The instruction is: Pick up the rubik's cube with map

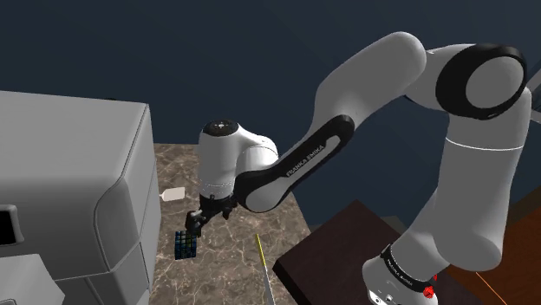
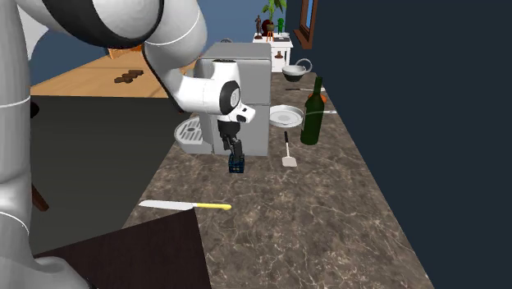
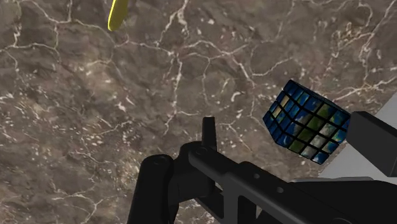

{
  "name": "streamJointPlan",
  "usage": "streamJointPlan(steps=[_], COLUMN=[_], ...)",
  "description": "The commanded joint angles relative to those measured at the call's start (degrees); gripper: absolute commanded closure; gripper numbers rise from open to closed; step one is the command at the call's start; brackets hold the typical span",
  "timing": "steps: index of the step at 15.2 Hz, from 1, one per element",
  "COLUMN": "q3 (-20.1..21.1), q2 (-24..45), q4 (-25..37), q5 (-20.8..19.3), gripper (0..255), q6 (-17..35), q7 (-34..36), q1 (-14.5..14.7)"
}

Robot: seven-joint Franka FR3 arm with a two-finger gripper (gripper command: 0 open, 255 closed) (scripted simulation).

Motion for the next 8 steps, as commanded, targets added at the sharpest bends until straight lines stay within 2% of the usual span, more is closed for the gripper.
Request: streamJointPlan(steps=[1, 5, 8], q3=[-1.5, -3.7, -4.5], q2=[5.3, 13.9, 16.0], q4=[4.9, 13.6, 14.9], q5=[-2.3, -4.5, -5.2], gripper=[0, 0, 0], q6=[-0.1, -0.4, 0.4], q7=[2.5, 5.2, 5.7], q1=[2.8, 7.5, 8.4])
